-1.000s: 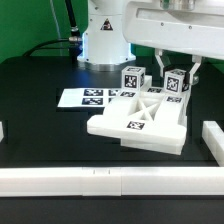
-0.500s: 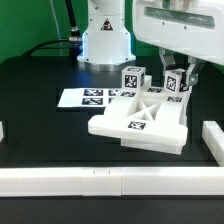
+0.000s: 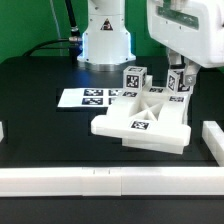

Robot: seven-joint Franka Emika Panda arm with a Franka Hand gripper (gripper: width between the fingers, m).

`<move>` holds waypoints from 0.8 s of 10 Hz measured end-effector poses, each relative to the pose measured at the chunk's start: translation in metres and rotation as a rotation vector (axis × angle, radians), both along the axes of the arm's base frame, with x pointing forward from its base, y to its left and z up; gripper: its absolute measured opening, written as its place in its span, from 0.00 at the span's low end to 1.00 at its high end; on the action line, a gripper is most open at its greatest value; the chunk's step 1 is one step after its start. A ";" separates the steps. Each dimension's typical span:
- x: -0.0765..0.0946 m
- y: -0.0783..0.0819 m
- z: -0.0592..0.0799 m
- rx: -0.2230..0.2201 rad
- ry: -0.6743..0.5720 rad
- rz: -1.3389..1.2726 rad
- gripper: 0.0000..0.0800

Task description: Assemble chair

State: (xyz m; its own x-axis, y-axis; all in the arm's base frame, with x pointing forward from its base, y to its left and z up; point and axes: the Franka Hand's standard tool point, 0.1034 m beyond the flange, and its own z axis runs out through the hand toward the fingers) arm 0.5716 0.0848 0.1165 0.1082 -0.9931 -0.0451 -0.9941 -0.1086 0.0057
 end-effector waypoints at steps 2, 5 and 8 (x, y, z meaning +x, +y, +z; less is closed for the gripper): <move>0.000 0.002 0.000 0.010 0.005 -0.118 0.36; 0.000 0.002 0.000 0.010 0.003 -0.065 0.62; -0.003 0.005 -0.001 0.011 0.002 0.123 0.80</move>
Offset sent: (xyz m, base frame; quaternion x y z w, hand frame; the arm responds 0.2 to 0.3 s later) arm 0.0000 0.0000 0.0000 0.0000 0.0000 0.0000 1.0000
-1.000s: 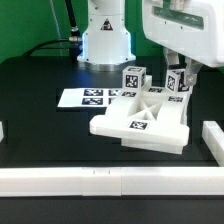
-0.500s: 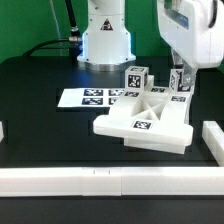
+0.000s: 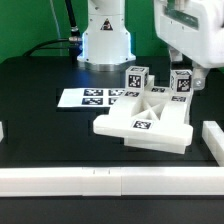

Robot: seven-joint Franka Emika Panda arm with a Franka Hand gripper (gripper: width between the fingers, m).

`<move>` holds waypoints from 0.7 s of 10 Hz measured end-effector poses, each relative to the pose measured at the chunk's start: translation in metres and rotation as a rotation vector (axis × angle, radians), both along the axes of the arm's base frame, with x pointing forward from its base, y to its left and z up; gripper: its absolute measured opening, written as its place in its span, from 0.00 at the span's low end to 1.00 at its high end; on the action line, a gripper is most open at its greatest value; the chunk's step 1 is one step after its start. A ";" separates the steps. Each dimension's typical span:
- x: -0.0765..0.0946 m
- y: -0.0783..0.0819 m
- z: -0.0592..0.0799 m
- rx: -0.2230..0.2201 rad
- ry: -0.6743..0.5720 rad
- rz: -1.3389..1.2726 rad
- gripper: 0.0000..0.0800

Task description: Assemble chair

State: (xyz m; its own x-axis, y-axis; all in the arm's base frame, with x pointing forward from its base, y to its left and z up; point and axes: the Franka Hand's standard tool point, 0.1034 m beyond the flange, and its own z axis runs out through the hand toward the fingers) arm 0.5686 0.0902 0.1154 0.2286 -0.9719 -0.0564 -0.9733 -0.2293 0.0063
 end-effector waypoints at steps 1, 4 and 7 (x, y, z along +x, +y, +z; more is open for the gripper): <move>0.000 0.000 0.000 0.000 -0.003 0.056 0.80; -0.001 -0.001 0.000 -0.002 -0.007 0.325 0.81; 0.000 0.002 0.002 0.001 -0.014 0.588 0.81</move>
Offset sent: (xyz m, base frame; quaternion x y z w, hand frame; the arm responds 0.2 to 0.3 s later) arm 0.0000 0.0000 0.0000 0.0000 0.0000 -0.1296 0.9916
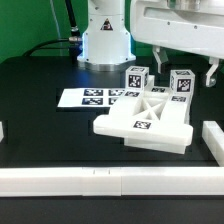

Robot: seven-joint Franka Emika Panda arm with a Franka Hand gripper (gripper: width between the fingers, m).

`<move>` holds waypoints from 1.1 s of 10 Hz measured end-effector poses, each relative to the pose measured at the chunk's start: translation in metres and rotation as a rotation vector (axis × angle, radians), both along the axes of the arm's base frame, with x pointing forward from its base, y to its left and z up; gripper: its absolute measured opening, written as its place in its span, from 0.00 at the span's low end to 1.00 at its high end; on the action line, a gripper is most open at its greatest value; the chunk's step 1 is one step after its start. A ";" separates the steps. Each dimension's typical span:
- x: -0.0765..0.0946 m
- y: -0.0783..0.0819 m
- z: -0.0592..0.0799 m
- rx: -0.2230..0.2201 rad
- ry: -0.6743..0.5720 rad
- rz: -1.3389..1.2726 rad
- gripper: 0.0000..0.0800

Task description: Assemble chair

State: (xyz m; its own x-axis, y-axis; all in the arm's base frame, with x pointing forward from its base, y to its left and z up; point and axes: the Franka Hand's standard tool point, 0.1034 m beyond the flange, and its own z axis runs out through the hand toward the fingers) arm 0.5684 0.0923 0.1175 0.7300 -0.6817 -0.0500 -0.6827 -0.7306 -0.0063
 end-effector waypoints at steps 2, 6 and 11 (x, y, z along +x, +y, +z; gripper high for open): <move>0.000 0.001 -0.002 -0.001 -0.016 0.195 0.81; -0.001 0.002 -0.003 0.000 -0.021 0.439 0.81; 0.000 -0.004 -0.003 0.009 -0.031 0.753 0.67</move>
Offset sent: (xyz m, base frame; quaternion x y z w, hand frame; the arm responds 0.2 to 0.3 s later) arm -0.0032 0.0044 -0.0025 -0.0111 0.0084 -0.2039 0.9789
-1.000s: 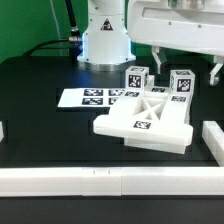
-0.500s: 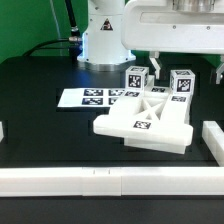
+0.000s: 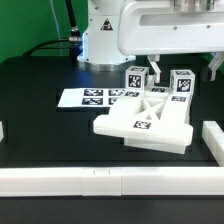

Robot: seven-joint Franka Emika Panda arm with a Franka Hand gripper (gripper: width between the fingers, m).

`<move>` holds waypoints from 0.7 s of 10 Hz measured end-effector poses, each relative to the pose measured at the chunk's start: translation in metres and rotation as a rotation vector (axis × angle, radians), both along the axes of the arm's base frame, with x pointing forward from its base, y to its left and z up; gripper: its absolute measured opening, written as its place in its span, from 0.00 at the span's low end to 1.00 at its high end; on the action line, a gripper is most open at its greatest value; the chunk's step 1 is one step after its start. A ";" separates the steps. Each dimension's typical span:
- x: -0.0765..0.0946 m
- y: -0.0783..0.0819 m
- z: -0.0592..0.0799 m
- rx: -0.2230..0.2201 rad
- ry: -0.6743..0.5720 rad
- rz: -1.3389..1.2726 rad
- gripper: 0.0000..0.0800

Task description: Assemble chair

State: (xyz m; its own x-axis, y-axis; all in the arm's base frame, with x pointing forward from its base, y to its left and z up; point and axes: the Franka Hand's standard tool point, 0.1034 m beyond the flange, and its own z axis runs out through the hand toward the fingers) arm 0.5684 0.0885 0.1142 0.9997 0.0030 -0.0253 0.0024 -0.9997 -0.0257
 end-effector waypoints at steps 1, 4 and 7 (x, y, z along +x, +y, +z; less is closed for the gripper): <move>0.000 0.000 0.000 0.000 0.000 -0.003 0.50; 0.000 0.000 0.000 0.000 0.001 -0.029 0.36; 0.000 0.000 0.000 -0.001 0.004 -0.149 0.36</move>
Offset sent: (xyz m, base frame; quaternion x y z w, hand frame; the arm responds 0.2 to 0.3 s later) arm 0.0000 0.0000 0.0000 0.0000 0.0000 0.0650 0.9979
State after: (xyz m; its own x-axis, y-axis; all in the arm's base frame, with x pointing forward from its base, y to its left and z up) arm 0.5685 0.0888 0.1143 0.9889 -0.1455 -0.0291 -0.1463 -0.9889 -0.0247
